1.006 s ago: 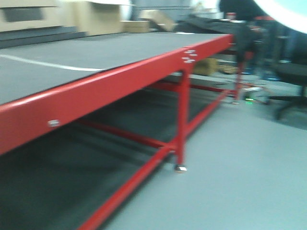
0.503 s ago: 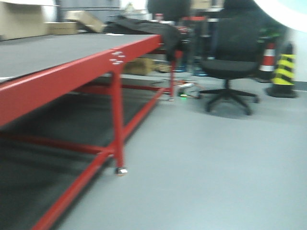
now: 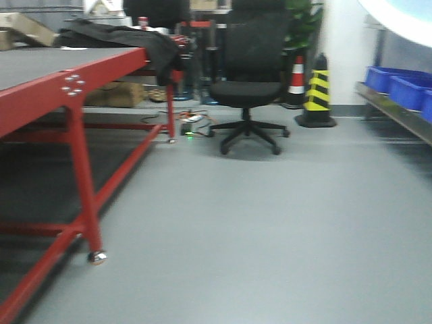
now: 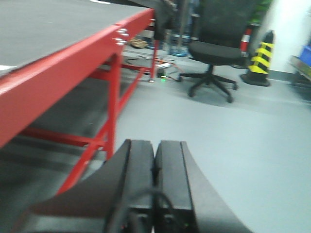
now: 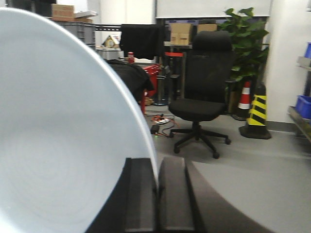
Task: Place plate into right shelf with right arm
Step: 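Drive past the red-framed table, keeping the plate in the right gripper, then drive toward the steel shelf of blue bins holding the plate, then turn and stop facing the shelf with the plate in the right gripper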
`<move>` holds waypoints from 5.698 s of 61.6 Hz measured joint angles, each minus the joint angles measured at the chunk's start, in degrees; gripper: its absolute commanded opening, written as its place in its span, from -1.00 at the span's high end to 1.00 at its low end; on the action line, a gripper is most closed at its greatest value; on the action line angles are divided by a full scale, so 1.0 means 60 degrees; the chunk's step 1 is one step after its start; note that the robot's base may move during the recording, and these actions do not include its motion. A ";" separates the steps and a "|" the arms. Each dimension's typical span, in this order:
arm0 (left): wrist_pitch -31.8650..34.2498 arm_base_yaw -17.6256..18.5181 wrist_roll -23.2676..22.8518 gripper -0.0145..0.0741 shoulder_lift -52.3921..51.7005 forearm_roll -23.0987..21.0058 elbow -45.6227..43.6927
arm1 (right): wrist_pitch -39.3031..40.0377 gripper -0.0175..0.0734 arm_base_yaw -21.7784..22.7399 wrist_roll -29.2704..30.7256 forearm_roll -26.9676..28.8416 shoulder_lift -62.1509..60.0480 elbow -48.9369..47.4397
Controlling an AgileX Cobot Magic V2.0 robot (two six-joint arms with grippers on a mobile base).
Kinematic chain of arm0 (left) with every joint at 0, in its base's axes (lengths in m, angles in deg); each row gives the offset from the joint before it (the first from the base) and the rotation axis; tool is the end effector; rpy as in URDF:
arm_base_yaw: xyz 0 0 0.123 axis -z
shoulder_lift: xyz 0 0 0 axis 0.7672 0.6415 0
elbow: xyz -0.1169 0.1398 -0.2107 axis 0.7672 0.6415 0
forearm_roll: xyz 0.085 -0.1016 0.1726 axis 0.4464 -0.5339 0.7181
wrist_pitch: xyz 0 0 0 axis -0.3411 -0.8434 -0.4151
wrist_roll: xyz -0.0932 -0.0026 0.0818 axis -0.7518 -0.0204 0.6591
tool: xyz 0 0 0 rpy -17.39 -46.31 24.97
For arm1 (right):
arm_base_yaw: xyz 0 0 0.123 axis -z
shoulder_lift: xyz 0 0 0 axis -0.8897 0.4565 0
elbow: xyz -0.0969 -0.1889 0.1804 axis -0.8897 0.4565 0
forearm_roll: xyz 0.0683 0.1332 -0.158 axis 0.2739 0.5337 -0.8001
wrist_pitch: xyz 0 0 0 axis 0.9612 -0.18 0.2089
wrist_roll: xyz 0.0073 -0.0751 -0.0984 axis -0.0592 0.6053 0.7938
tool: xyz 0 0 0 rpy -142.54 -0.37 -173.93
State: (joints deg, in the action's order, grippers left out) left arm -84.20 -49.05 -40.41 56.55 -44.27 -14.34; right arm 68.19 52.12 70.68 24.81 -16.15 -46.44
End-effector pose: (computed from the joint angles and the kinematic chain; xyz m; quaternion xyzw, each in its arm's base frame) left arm 0.0618 -0.0019 0.1998 0.0172 0.7009 -0.0002 0.7130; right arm 0.0767 0.0150 0.3120 -0.0457 0.6623 0.0907 0.7424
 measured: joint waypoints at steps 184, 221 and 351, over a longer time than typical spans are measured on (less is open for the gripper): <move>0.0000 0.0000 0.0000 0.96 0.0000 0.0000 0.0000 | 0.0000 0.50 0.0000 0.0000 0.0000 0.0000 0.0000; 0.0000 0.0000 0.0000 0.96 0.0000 0.0000 0.0000 | 0.0000 0.50 0.0000 0.0000 0.0000 0.0000 0.0000; 0.0000 0.0000 0.0000 0.96 0.0000 0.0000 0.0000 | 0.0000 0.50 0.0000 0.0000 0.0000 0.0000 0.0000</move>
State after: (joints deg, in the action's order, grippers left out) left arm -84.20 -49.05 -40.41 56.55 -44.27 -14.34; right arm 68.19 52.12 70.68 24.81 -16.15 -46.44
